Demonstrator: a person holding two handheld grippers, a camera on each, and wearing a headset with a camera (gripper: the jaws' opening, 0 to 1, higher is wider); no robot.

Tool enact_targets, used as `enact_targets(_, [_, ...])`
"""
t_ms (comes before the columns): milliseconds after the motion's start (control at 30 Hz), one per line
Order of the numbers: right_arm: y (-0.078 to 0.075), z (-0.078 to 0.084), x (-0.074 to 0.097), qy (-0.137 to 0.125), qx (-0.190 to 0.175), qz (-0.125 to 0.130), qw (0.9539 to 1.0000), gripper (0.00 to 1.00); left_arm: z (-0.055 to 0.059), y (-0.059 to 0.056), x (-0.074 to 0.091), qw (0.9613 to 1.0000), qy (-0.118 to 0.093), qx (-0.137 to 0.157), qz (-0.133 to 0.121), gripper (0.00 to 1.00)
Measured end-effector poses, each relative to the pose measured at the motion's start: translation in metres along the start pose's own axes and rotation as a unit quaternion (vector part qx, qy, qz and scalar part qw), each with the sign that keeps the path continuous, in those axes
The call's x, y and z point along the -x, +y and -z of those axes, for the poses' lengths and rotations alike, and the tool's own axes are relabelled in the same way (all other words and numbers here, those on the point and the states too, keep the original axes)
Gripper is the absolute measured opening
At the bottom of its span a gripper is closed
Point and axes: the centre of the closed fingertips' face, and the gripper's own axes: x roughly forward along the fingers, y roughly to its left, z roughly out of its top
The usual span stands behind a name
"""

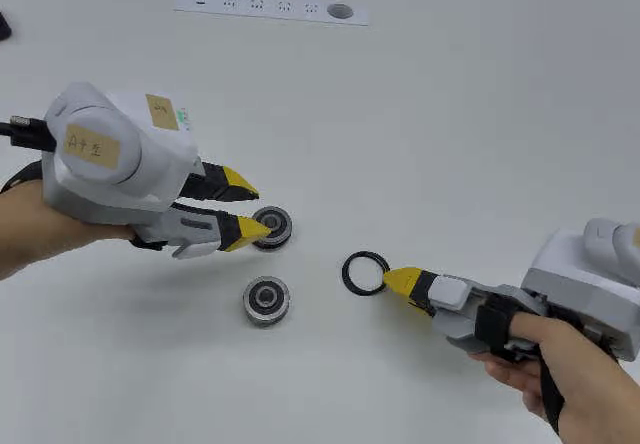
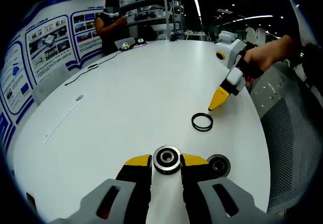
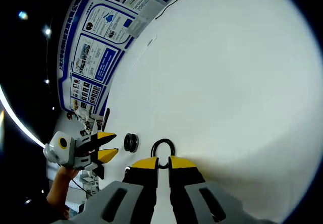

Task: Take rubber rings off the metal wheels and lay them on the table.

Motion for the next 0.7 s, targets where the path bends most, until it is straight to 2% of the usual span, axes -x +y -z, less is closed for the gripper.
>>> enact_targets(133, [0.003, -0.011, 0.003, -0.021, 0.006, -0.008, 0.9997, 0.09, 0.001, 0.0, -0.001, 1.0, 0.002, -0.001, 0.002, 0.23])
enact_targets(267, [0.012, -0.019, 0.006, -0.043, 0.0, -0.023, 0.9988, 0.09, 0.001, 0.0, -0.004, 1.0, 0.003, 0.001, 0.004, 0.22])
enact_targets(400, [0.022, -0.024, 0.006, -0.055, -0.001, -0.038, 0.9977, 0.09, 0.001, 0.0, -0.007, 1.0, 0.003, 0.001, 0.007, 0.21])
enact_targets(633, [0.025, -0.021, 0.002, -0.045, 0.0, -0.047, 0.9979, 0.09, 0.005, -0.001, -0.016, 0.9998, 0.011, 0.004, 0.016, 0.2])
enact_targets(700, [0.025, -0.02, 0.001, -0.043, -0.001, -0.049, 0.9979, 0.09, 0.007, -0.001, -0.018, 0.9997, 0.018, -0.003, 0.017, 0.2])
